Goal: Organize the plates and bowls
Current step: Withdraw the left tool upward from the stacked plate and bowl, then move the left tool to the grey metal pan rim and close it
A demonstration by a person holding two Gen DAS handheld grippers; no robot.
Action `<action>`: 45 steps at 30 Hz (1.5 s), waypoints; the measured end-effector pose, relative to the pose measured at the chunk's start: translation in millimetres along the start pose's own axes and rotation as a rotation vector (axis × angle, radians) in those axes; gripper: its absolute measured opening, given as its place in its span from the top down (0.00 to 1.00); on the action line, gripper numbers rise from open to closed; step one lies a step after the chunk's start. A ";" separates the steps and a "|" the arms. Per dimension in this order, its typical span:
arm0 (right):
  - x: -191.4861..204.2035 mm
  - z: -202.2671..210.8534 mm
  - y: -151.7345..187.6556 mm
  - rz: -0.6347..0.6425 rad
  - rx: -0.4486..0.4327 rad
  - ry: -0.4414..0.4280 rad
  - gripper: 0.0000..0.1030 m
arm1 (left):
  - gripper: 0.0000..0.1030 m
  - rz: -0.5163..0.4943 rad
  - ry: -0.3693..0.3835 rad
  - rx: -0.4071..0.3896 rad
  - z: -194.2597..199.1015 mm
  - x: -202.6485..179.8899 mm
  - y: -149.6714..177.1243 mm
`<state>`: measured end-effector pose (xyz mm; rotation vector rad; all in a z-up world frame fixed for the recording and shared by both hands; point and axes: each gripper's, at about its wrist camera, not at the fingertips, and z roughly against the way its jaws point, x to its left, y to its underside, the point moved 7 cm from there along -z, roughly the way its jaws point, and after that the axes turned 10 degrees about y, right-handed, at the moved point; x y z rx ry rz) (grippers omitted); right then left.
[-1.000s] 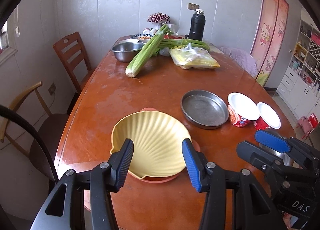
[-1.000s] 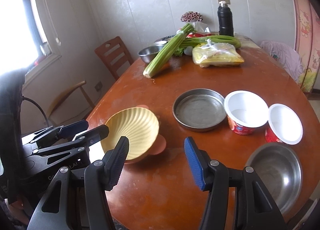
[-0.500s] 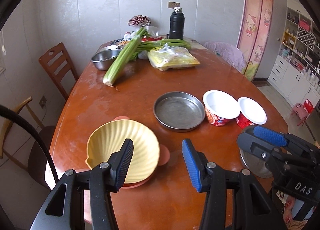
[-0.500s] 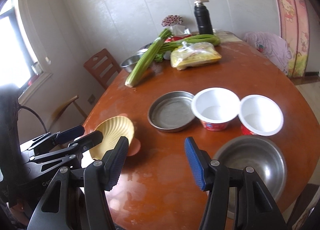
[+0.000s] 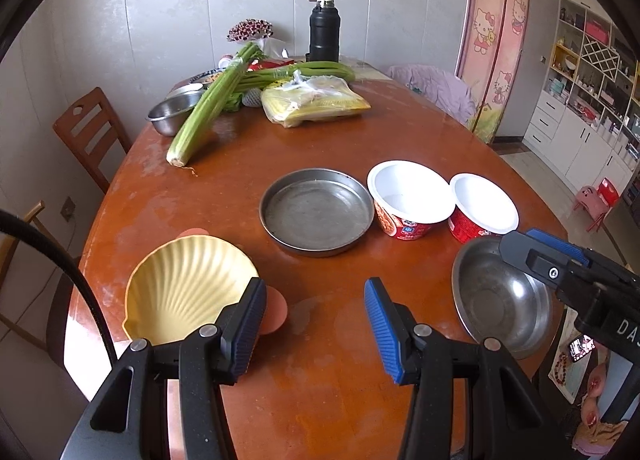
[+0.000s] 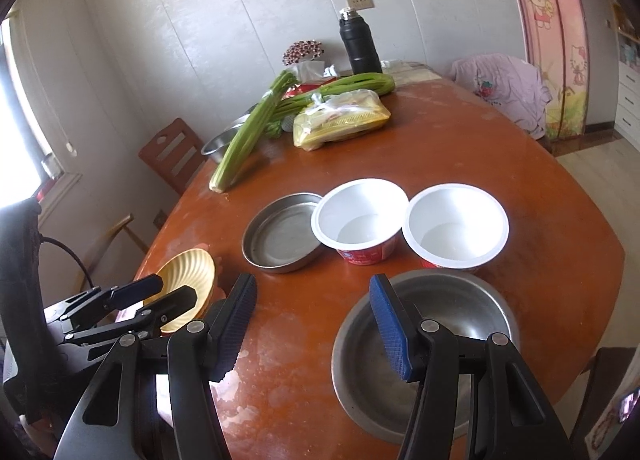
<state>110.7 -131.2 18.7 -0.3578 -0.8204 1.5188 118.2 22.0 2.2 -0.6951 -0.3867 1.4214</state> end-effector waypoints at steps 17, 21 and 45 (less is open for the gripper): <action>32.8 -91.9 17.4 -0.020 0.193 0.026 0.41 | 0.50 -0.022 -0.032 0.068 -50.4 45.3 -38.1; 40.0 -115.4 15.6 -0.039 0.233 0.049 0.41 | 0.50 -0.017 -0.016 0.108 -70.8 61.9 -55.3; 49.6 -172.6 -7.2 -0.123 0.320 0.154 0.42 | 0.50 0.114 0.051 0.304 -164.1 99.2 -69.5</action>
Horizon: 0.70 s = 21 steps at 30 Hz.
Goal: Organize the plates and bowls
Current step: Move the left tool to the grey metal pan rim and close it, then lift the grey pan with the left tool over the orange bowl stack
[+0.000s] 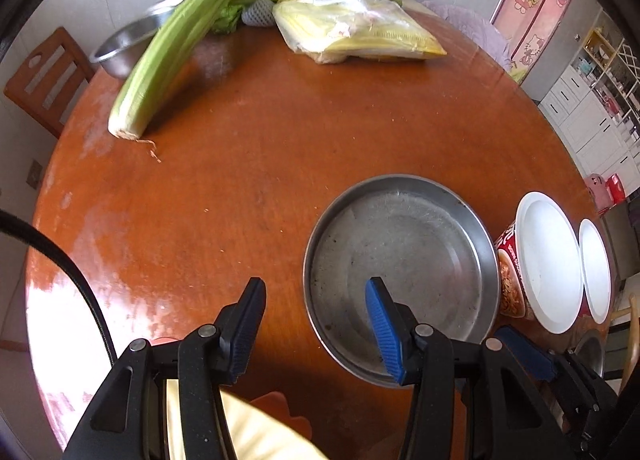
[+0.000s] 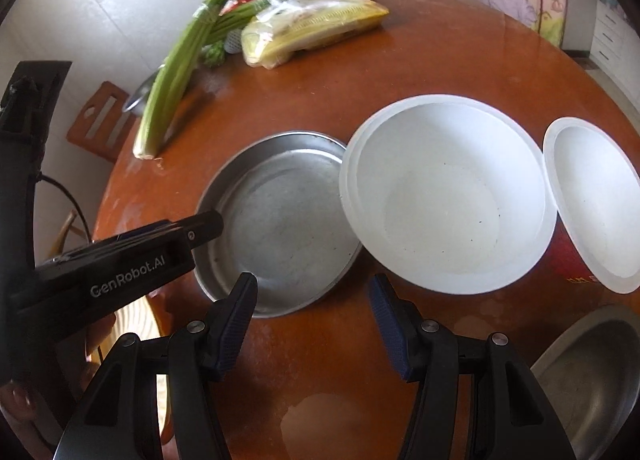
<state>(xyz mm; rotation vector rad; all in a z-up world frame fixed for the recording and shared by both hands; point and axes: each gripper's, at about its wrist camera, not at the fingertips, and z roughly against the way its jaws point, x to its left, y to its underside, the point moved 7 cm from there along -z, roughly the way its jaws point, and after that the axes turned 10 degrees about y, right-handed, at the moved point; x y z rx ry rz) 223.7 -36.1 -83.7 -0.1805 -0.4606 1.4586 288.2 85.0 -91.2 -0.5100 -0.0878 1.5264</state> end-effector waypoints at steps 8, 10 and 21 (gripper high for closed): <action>3.7 -13.2 -0.1 0.005 0.020 0.011 0.49 | 0.72 0.018 0.024 0.035 -17.3 2.8 1.3; 5.5 -14.0 -1.2 0.014 0.012 0.014 0.50 | 0.79 0.006 0.029 0.037 -18.5 0.3 2.1; 13.5 0.8 -3.5 0.052 -0.045 -0.001 0.51 | 0.79 -0.010 0.015 -0.013 3.7 0.1 6.8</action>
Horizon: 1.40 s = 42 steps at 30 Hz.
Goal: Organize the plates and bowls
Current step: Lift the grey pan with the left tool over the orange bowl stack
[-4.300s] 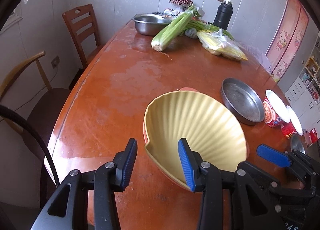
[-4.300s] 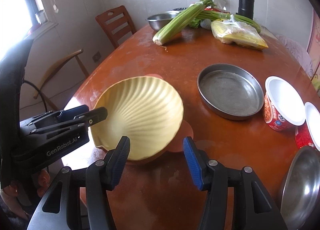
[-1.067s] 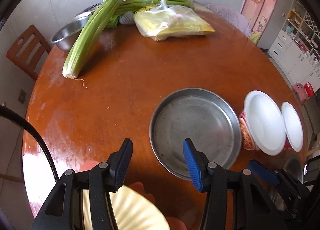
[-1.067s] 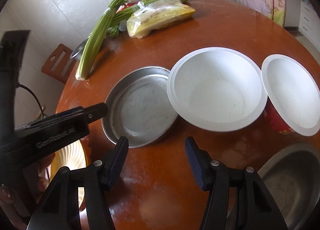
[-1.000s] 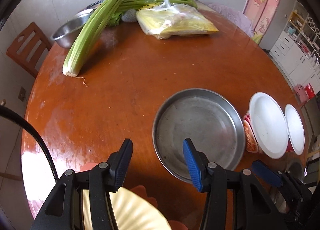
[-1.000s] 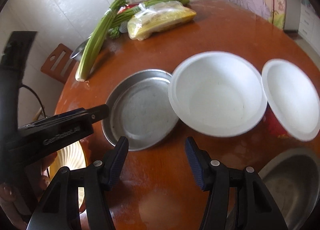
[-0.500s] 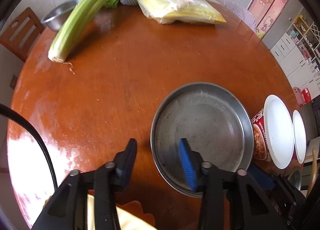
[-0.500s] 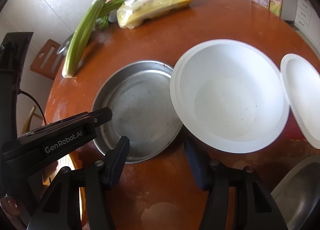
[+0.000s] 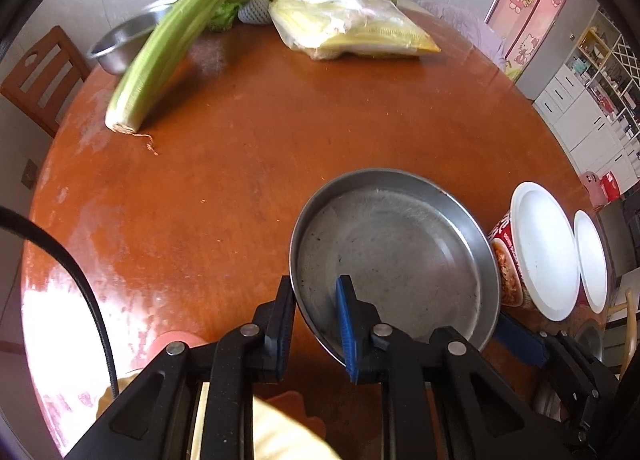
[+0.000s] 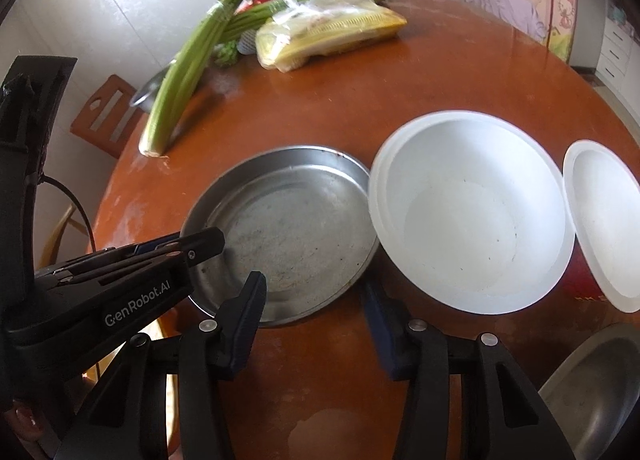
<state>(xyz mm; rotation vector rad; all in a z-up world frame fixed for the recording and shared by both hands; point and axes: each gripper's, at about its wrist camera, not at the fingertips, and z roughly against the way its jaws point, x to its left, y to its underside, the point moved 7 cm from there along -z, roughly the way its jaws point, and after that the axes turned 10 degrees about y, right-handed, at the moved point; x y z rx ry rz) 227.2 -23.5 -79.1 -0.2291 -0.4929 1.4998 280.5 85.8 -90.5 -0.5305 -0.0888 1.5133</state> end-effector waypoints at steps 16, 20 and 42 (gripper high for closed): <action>26.8 53.2 4.6 0.062 -0.111 -0.066 0.51 | 0.79 0.000 -0.021 -0.144 73.7 2.2 17.4; 37.2 66.2 9.3 0.086 -0.135 -0.080 0.51 | 0.79 0.006 -0.022 -0.176 91.4 5.9 24.2; 83.9 102.2 47.3 0.192 -0.167 -0.131 0.50 | 0.79 0.089 -0.014 -0.259 145.5 39.0 80.7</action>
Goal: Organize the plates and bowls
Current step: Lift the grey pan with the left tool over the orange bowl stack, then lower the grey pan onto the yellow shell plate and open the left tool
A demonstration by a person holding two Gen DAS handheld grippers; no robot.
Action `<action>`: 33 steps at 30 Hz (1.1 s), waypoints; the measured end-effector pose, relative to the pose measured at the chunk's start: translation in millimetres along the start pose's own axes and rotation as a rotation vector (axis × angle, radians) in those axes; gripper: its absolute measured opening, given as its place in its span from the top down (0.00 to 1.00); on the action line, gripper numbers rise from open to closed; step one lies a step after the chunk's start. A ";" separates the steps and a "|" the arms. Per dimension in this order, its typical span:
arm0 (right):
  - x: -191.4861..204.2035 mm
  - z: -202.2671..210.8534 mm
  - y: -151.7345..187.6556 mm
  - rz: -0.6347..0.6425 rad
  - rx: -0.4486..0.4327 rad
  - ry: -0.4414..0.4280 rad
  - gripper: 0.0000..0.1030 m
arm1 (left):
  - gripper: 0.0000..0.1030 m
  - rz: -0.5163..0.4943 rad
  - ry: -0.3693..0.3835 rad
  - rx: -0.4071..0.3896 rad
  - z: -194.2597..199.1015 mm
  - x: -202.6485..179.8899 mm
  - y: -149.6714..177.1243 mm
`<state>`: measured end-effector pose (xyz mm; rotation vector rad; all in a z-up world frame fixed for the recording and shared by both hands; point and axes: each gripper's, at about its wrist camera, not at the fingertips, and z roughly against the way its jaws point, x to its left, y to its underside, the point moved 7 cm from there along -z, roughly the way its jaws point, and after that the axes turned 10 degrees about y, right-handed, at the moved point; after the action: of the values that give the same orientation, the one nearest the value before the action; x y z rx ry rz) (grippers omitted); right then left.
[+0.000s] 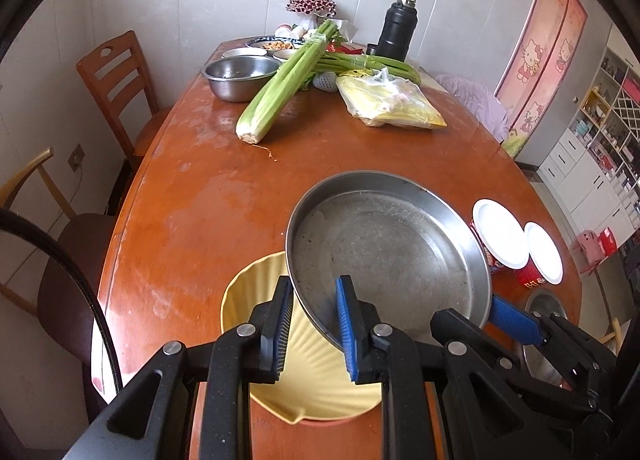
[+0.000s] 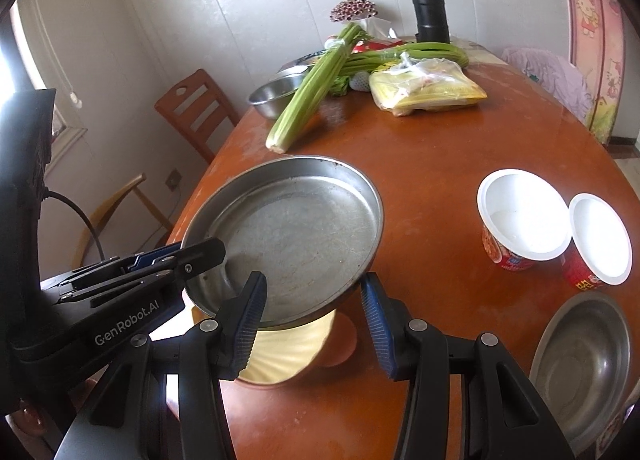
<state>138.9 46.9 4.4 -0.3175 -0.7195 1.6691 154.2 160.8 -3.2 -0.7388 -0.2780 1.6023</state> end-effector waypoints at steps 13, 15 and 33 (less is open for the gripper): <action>15.4 -6.1 20.0 0.059 0.035 -0.037 0.50 | 0.78 0.074 -0.004 -0.019 3.7 19.9 27.4; 18.0 -8.9 22.7 0.069 0.040 -0.041 0.50 | 0.78 0.087 0.000 -0.019 3.0 24.5 32.1; 27.2 -35.6 40.6 0.131 0.084 -0.012 0.50 | 0.78 0.104 -0.005 -0.005 -11.0 37.9 52.9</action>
<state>121.1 79.8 -43.1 -0.3012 -0.6469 1.8215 118.3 184.7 -53.3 -0.7638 -0.2504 1.7025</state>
